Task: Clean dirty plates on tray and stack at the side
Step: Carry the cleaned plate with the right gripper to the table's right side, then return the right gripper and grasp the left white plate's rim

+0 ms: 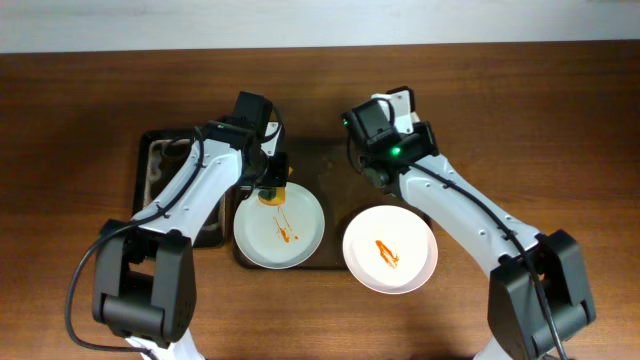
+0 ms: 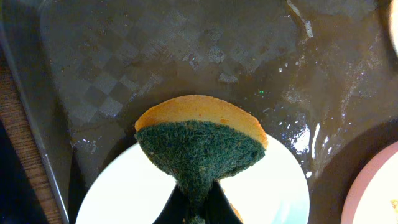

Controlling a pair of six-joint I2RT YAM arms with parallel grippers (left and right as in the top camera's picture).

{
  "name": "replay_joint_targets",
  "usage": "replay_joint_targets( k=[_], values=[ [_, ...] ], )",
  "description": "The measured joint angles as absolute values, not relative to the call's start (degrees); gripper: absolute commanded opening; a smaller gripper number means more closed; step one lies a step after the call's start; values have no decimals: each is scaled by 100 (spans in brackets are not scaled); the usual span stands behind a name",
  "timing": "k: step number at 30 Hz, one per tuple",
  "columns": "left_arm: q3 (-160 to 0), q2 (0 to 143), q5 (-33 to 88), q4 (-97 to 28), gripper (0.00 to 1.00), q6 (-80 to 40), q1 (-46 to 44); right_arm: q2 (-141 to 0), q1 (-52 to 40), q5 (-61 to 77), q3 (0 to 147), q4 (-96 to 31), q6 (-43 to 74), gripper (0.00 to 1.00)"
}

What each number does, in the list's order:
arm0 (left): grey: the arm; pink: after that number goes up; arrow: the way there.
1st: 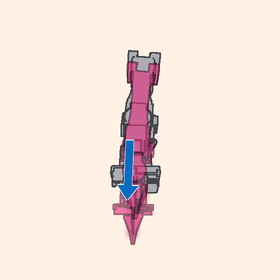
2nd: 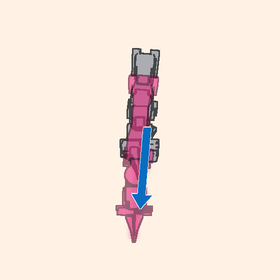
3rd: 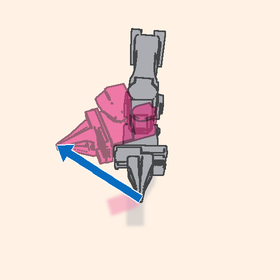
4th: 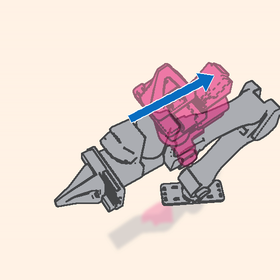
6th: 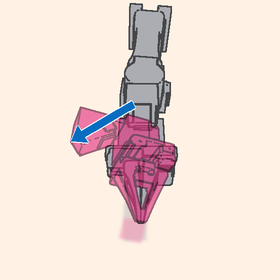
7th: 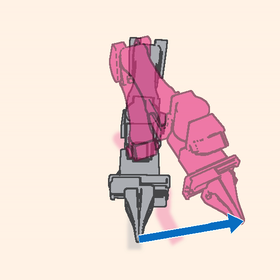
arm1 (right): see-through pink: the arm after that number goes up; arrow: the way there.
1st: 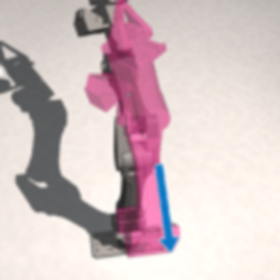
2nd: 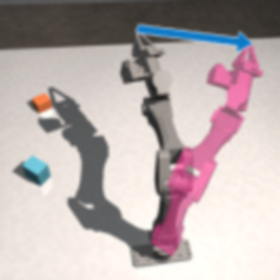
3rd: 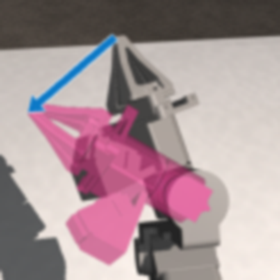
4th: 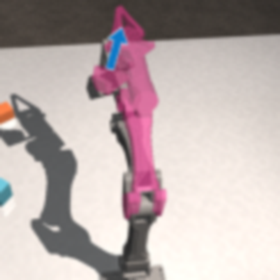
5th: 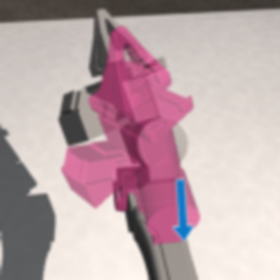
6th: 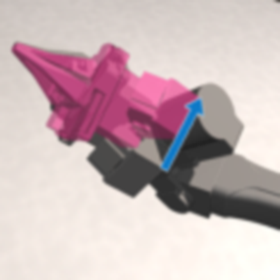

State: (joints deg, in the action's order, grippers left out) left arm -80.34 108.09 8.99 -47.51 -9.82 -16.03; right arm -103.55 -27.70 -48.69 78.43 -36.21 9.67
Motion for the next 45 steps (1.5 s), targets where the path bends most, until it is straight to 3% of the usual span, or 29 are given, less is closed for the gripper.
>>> replay_joint_targets(
  k=[23, 28, 32, 35, 45],
  values=[
    [-8034, 10809, 899, -4751, 0, -982, -1603, -9874, -2882, -5529, 7865, -3813, 773, 4],
    [-8034, 10809, 899, -4748, 0, -982, -1603, -9872, -2685, -5170, 7870, -4010, 1299, 4],
    [-8034, 10809, 899, -4748, 0, -982, -1603, -9872, -1844, -4270, 7876, -4169, 1892, 4],
    [-8029, 10809, 899, -4751, 0, -982, -1603, -9872, -639, -3271, 7878, -4244, 2176, 4],
    [-8014, 10809, 899, -4746, 0, -982, -1603, -9963, 2427, -956, 7896, -5041, 2228, 4]
  ],
)
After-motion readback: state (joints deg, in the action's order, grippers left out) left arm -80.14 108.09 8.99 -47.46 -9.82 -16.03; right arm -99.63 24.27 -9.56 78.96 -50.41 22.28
